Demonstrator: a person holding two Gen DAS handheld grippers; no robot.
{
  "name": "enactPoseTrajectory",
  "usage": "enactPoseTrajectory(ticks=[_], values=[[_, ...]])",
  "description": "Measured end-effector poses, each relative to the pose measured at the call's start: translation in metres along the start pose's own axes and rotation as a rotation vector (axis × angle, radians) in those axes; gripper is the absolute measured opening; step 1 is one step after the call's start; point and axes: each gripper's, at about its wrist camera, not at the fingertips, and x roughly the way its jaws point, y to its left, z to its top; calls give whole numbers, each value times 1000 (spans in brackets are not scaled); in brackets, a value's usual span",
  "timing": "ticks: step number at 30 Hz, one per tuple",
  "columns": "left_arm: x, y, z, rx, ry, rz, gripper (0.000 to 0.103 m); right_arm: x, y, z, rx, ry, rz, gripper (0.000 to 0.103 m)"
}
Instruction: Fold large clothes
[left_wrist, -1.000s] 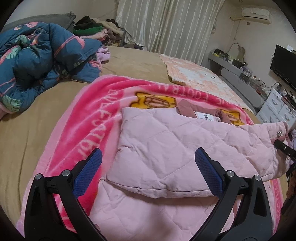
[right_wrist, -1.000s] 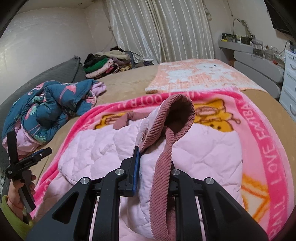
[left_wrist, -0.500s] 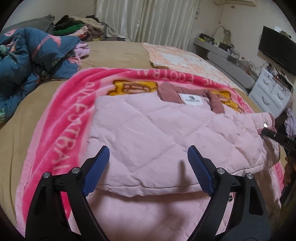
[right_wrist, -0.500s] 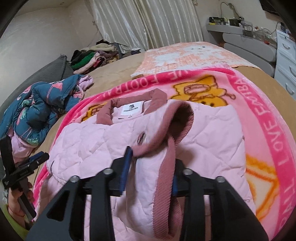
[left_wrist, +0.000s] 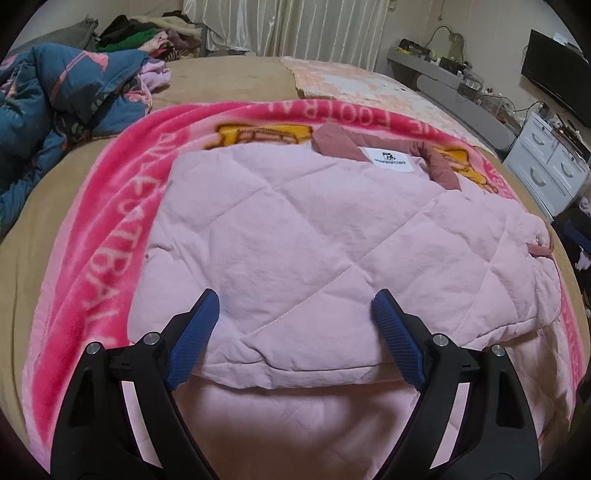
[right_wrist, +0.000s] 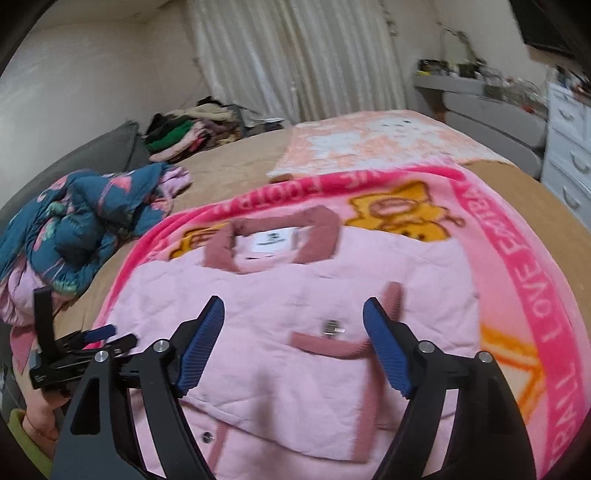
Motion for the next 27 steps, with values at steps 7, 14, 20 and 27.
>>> enactPoseTrajectory(ticks=[7,14,20,27], values=[[4,-2,-3,6,10,7,79,32,49,-1,-118,68,61,83],[6,-2,-4,5,13,7,80,82,60,-21,-228,223,-52,85],[8,-5,-5,14,18,14,80,105,53,-42,-246,252,-70,89],[7,-6,-5,13,21,13,80,101,51,-40,-217,235,-61,90]])
